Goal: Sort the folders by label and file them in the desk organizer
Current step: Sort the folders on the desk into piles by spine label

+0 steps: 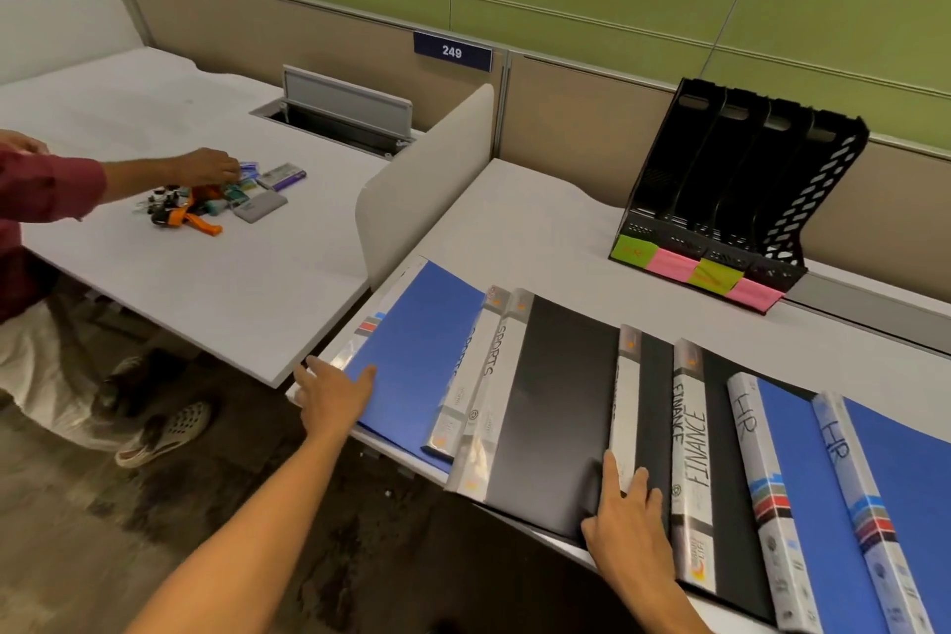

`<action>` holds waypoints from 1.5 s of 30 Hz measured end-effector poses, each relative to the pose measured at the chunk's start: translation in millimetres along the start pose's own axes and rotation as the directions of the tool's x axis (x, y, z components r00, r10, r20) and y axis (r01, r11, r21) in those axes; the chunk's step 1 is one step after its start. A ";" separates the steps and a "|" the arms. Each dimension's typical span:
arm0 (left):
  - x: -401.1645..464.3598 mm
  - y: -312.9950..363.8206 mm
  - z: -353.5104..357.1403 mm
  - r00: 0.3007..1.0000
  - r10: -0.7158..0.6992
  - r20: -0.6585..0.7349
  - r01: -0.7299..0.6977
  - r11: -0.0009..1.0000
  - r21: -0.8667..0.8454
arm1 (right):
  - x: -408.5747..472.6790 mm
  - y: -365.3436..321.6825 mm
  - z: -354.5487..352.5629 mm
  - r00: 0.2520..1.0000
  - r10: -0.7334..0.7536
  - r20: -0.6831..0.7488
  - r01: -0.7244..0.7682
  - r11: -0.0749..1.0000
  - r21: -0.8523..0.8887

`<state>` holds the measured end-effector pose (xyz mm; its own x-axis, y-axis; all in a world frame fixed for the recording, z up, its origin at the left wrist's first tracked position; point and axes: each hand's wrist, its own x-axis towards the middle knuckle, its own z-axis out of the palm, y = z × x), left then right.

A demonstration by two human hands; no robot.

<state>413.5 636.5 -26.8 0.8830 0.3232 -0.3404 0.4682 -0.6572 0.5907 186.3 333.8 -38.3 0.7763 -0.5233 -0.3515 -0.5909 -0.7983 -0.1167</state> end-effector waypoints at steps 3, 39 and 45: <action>21.9 0.6 -12.5 0.991 -0.103 0.081 0.116 0.977 -0.177 | 0.0 0.6 1.5 1.000 -0.001 0.002 0.001 1.000 -0.006; -183.8 149.3 -119.1 0.626 0.604 -0.493 -0.777 0.533 -0.334 | -3.3 5.0 -83.0 0.981 -0.174 -0.088 0.184 0.676 0.713; -230.8 188.7 -64.9 0.685 0.717 -0.128 -0.554 0.399 -0.731 | -26.3 37.5 -168.5 0.976 -0.037 -0.215 0.214 -0.027 0.976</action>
<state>300.2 482.1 210.7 0.9451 -0.1622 0.2838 -0.2783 0.0562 0.9589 180.8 267.4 123.1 0.8267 -0.5453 -0.1391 -0.0321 0.2010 -0.9791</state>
